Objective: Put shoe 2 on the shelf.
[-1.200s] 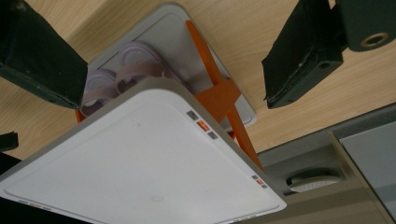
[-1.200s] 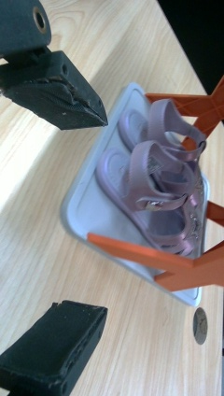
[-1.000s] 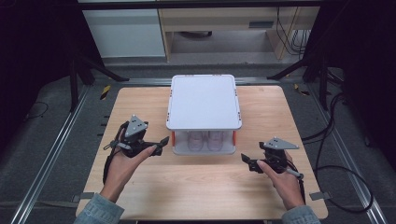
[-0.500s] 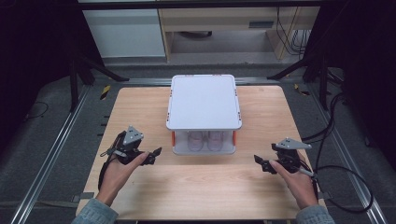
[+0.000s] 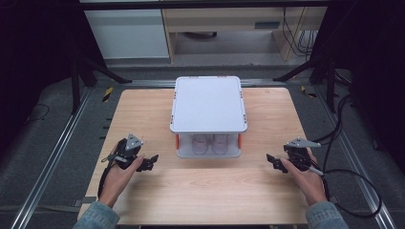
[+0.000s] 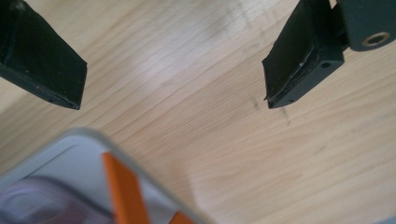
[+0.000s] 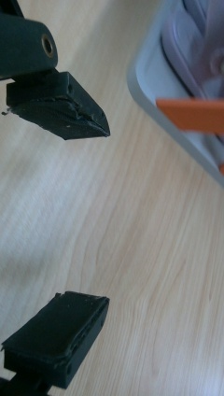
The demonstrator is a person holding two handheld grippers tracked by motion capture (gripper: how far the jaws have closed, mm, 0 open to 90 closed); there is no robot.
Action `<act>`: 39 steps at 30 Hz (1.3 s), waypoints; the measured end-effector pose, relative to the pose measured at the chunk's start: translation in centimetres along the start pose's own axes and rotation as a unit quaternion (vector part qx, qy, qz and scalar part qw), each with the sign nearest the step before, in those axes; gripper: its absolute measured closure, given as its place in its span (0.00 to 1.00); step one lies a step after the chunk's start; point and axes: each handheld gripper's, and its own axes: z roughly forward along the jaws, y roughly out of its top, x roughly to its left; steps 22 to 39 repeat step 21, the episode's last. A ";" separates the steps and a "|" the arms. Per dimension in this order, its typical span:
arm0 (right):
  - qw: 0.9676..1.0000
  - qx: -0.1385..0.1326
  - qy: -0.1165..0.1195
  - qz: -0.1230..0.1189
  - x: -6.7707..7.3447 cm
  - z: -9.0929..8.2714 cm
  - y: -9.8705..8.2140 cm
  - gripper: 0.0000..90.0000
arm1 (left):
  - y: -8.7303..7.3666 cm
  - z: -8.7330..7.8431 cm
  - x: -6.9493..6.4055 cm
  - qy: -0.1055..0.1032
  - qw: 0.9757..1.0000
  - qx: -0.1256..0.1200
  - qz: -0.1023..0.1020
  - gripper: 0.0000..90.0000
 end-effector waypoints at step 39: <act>0.995 0.030 -0.083 0.049 -2.1 3.4 -0.2 0.10 | -2.0 4.3 3.2 0.029 0.997 0.023 -0.070 0.06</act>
